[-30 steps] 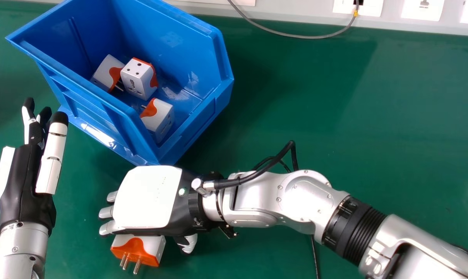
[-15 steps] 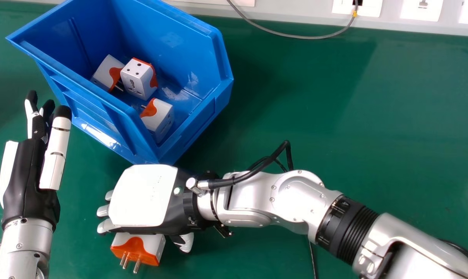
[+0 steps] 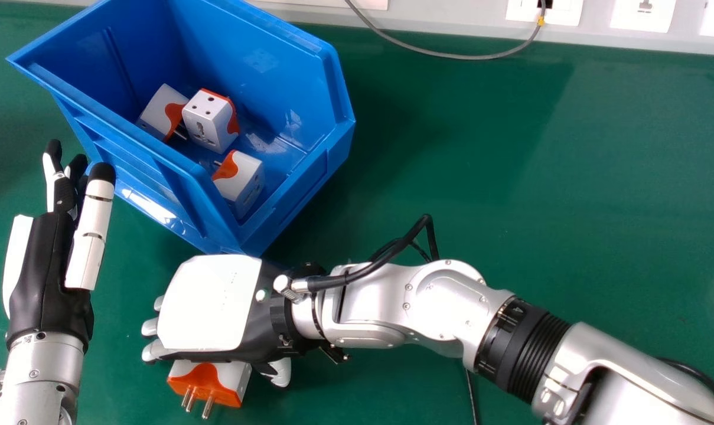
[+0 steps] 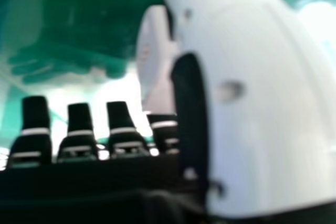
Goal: Pick all objects and put in blue box
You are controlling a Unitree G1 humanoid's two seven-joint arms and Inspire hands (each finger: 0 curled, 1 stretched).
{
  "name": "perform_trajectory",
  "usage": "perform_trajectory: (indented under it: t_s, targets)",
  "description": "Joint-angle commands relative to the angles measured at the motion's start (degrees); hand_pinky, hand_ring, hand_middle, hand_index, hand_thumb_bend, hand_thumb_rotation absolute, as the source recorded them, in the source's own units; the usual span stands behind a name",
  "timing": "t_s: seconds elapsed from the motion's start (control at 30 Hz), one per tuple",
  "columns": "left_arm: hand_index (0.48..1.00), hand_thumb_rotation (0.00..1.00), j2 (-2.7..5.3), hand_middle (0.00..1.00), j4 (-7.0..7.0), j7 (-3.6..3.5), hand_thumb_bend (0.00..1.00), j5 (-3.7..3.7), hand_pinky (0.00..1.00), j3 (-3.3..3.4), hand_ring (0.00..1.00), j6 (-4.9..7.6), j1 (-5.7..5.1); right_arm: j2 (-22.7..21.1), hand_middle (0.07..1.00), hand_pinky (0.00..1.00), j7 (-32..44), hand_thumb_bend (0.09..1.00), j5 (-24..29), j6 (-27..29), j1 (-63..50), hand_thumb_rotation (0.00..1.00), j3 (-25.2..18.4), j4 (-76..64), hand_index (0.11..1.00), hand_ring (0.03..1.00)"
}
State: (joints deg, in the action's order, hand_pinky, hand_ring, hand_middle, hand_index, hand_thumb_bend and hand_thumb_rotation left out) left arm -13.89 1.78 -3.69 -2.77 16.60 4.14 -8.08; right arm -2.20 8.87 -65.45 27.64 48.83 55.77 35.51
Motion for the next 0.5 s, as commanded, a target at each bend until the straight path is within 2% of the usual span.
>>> perform_trajectory:
  t_s: [0.0, 0.23, 0.47]
  targets:
    - [1.000, 0.94, -0.33, 1.00, 1.71, 0.42, 0.46, 0.51, 1.00, -0.06, 1.00, 0.44, 0.44, 1.12, 0.899, 0.77, 0.69, 0.596, 0.04, 0.82, 0.97, 0.09, 1.26, 0.26, 0.850, 0.891]
    - [1.000, 0.95, -0.38, 1.00, 1.25, 0.30, 0.46, 0.88, 1.00, -0.25, 1.00, 1.14, 0.75, 1.19, 0.891, 0.76, 2.14, 0.599, 0.24, 1.64, 1.82, 0.09, 2.44, -0.07, 0.851, 0.881]
    - [1.000, 0.95, -0.49, 1.00, -0.02, 0.08, 0.46, 0.68, 1.00, -0.27, 1.00, 2.41, 1.21, 1.55, 0.877, 0.74, 2.54, 0.600, -0.35, 1.63, 2.29, 0.09, 3.77, -0.22, 0.840, 0.868]
